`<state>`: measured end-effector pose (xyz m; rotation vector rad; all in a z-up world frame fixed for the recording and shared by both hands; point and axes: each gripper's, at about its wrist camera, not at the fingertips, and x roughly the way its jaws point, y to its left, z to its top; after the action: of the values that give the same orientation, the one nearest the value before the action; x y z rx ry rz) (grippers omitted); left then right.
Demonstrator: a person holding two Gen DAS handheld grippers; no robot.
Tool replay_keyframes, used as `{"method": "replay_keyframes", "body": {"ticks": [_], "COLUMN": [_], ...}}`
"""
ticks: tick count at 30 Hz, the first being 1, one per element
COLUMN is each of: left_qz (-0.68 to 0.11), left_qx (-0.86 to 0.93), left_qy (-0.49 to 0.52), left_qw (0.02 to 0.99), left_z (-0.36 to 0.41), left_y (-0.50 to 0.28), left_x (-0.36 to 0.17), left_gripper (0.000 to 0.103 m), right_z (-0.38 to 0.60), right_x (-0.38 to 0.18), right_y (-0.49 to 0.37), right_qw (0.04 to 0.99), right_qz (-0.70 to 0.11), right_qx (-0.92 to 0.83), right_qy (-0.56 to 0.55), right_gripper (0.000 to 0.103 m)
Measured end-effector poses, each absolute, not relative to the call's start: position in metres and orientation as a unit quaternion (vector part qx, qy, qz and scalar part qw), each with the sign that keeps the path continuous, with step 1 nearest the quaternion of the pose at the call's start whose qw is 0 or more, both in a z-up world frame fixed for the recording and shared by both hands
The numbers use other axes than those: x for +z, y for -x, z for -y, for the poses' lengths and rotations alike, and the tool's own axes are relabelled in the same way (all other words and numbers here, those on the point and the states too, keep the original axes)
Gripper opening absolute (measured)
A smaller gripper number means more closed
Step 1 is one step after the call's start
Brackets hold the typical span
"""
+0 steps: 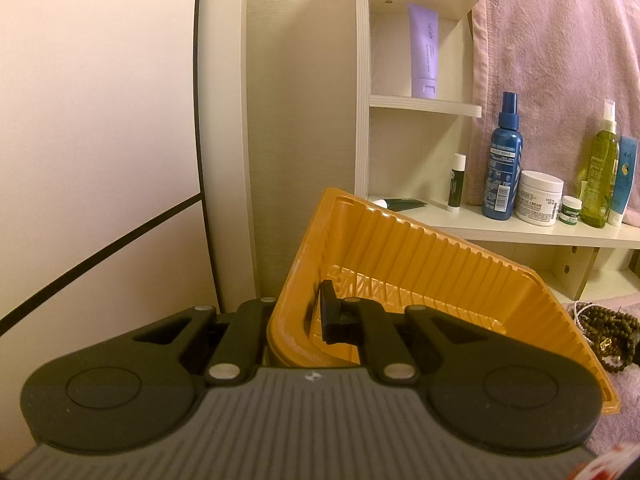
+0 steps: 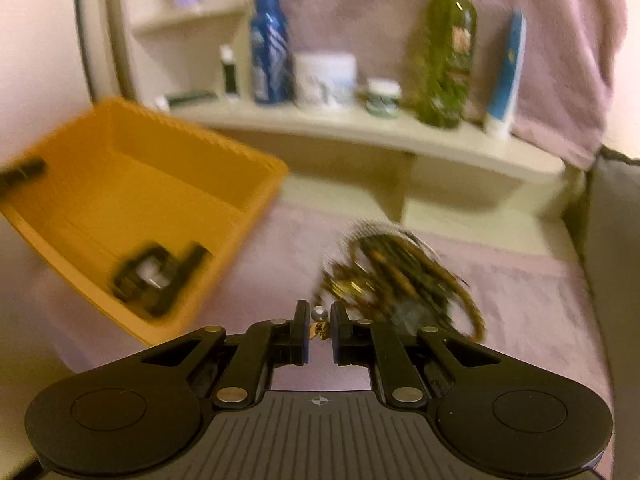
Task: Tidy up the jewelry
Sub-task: 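Carry the pearl earring over the orange tray and release it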
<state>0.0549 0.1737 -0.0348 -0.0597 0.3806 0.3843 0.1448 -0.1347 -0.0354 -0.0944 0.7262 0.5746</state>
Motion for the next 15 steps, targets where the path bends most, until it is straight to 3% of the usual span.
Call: {"method": "replay_keyframes", "body": {"ticks": [15], "left_qz": [-0.190], "left_qx": [0.187], "left_qy": [0.030], "left_qw": [0.963], "left_z": [-0.173], "left_y": [-0.056], "left_x": [-0.034], "left_gripper": [0.008], "right_z": [0.039], "right_x": [-0.025], "right_y": [-0.162], "right_qw": [0.829], "right_qz": [-0.363], "right_qx": [0.425], "right_qy": [-0.011], "right_gripper": [0.010]}}
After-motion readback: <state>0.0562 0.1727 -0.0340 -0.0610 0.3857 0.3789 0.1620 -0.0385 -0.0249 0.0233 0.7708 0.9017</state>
